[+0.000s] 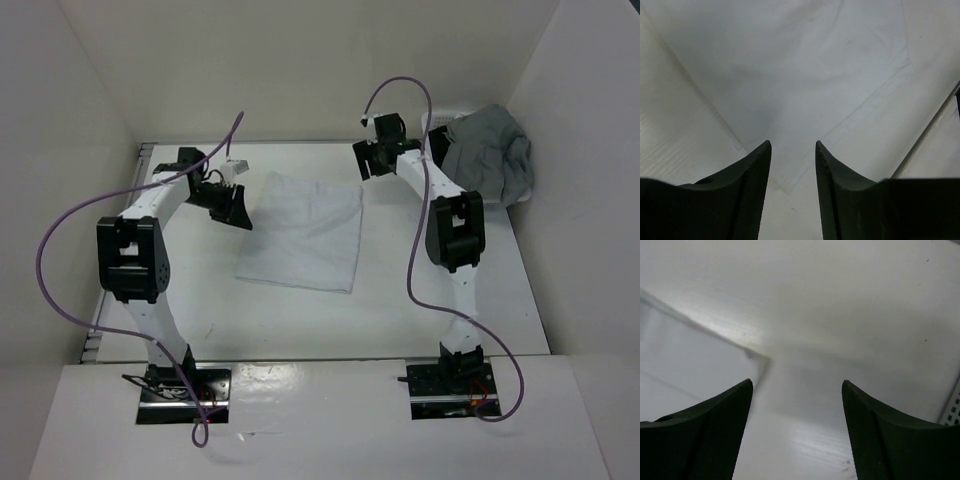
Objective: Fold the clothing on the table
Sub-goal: Flatten the skirt out
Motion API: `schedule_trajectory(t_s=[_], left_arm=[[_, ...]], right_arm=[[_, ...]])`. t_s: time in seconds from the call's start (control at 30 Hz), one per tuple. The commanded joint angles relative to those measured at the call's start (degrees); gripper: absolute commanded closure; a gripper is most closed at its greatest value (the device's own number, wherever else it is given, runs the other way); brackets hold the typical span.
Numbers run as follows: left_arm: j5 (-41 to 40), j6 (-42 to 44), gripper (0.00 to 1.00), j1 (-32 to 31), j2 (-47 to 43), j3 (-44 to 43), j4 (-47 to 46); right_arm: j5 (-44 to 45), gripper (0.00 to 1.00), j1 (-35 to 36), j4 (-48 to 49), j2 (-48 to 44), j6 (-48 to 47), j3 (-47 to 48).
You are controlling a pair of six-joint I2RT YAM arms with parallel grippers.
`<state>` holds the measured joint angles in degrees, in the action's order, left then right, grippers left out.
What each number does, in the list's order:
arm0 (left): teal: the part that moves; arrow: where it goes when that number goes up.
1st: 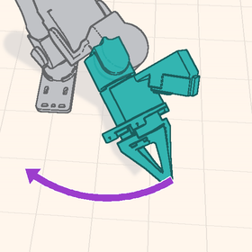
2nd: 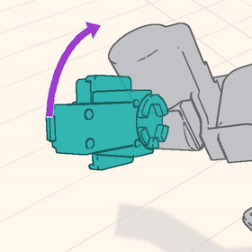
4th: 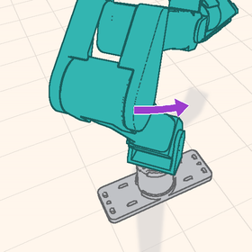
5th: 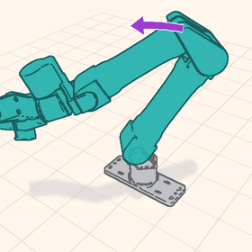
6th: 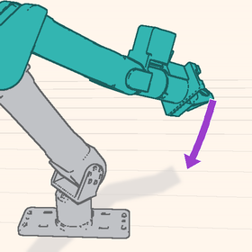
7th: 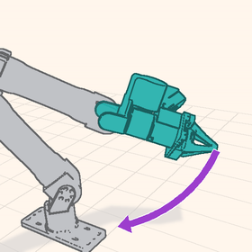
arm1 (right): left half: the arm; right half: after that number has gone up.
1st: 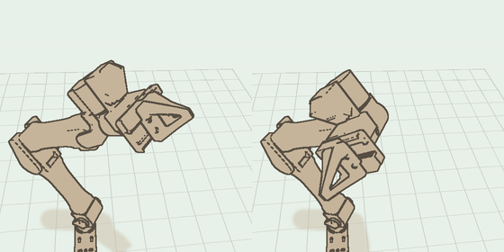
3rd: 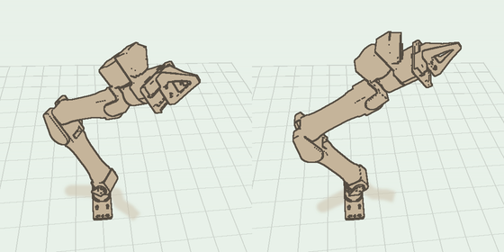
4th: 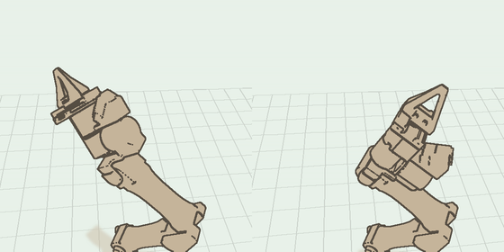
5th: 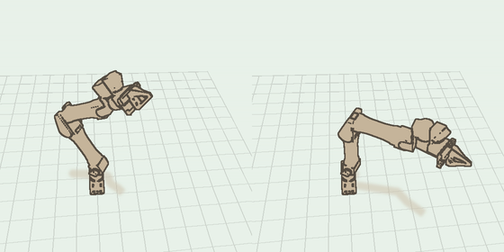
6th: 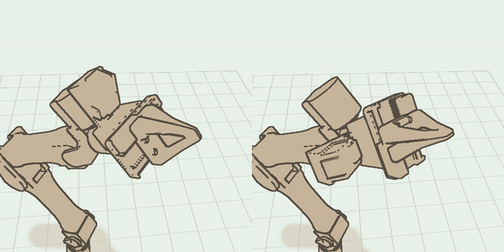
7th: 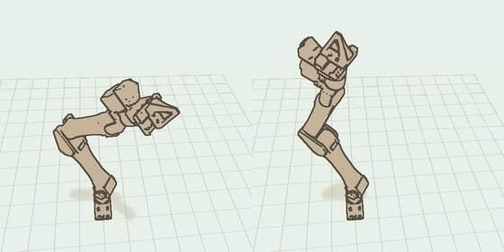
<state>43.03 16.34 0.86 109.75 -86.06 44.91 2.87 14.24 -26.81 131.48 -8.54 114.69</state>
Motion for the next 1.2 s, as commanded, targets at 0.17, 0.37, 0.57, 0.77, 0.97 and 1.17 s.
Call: schedule_trajectory(t_s=[0.17, 0.37, 0.57, 0.77, 0.97, 1.17], left_arm=[[-5.65, -0.51, 0.32, -0.25, -20.41, 2.03, -0.94], [-9.71, -1.84, 0.13, -1.39, -29.06, 6.78, -4.56], [-15.68, -2.97, 0.10, -6.48, -23.12, 8.55, -9.57], [-22.28, -3.59, 0.15, -11.58, -9.68, -0.05, -10.72], [-24.66, -4.12, 0.18, -12.11, 0.89, -11.75, -10.72], [-25.97, -5.18, 0.19, -12.11, 7.66, -16.94, -11.95]], right_arm=[[-7.53, 0.05, 0.88, -14.06, -29.15, 2.56, -9.47], [-7.01, 0.02, 0.88, -10.46, -50.16, 1.51, -30.03], [-7.63, 0.02, -2.98, -6.68, -58.79, 0.36, -45.51], [-7.43, 0.02, -7.46, -3.08, -60.29, 0.79, -49.83], [-10.87, 0.02, -8.09, -2.37, -60.82, 0.80, -51.59], [-12.10, 0.02, -8.09, -2.37, -60.29, 0.27, -51.59]])
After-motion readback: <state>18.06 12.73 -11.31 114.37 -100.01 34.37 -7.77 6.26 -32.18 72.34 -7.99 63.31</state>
